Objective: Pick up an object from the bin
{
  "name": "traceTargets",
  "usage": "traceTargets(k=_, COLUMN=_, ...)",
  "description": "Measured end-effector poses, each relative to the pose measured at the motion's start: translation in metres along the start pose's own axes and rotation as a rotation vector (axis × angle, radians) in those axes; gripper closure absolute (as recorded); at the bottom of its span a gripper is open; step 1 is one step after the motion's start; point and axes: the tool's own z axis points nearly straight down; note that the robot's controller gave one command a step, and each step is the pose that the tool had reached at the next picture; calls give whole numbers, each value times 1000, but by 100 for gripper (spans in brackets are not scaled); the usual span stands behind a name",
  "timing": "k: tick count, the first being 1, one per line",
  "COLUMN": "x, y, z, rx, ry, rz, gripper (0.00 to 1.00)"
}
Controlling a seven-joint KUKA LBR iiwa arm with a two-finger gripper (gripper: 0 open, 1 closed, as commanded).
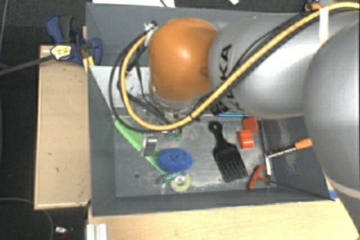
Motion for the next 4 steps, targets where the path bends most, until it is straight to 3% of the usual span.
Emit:
traceTargets(k=1, x=-2, y=-1, z=-3, rx=-1, ry=-5, rz=4, gripper=0)
traceTargets(k=2, x=21, y=-22, z=45, rx=-1, ry=-8, rz=-172, gripper=0)
traceTargets(k=3, x=61, y=-74, z=45, rx=0, ry=-6, rz=-386, gripper=0)
traceTargets(k=4, x=61, y=-94, z=96, rx=0, ry=1, rz=-439, gripper=0)
